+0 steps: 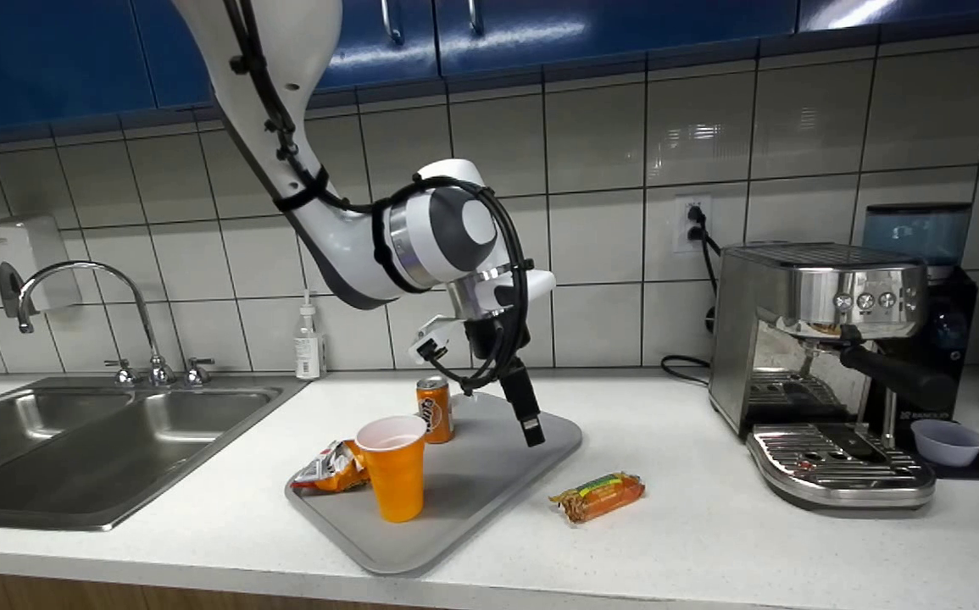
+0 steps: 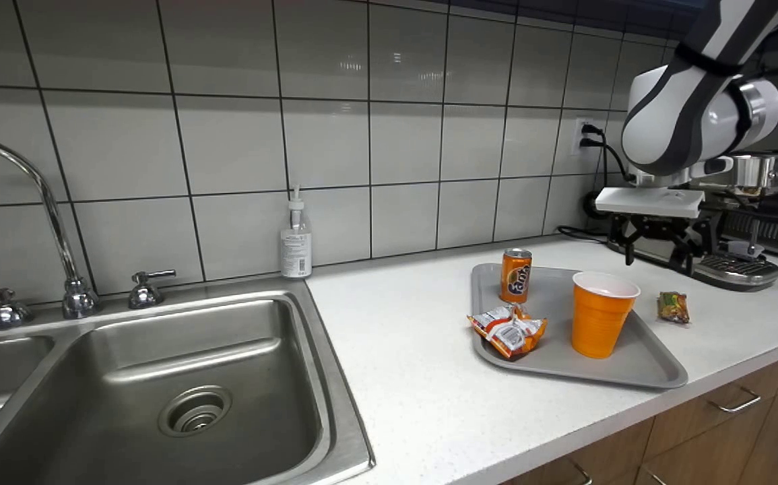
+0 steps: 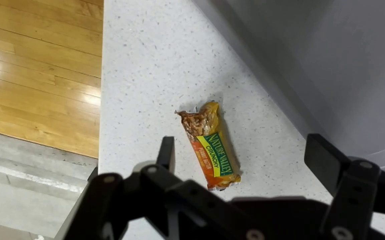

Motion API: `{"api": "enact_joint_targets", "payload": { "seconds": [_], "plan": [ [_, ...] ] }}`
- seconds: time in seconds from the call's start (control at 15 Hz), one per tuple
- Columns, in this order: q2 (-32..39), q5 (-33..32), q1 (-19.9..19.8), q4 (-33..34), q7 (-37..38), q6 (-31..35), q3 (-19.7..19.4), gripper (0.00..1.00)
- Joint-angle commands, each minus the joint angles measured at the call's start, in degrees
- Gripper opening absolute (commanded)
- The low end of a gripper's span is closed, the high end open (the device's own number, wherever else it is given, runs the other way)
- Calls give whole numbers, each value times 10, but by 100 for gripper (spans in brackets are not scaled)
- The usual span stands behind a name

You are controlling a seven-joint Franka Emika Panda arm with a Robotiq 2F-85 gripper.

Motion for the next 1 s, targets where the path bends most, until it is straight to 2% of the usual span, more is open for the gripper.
{"api": "enact_joint_targets", "payload": {
  "seconds": [0.0, 0.47, 0.93],
  "plan": [
    [31, 39, -16, 38, -66, -5, 0, 100],
    [84, 80, -28, 89, -159, -8, -9, 100],
    [124, 101, -34, 125, -215, -2, -20, 100]
  ]
}}
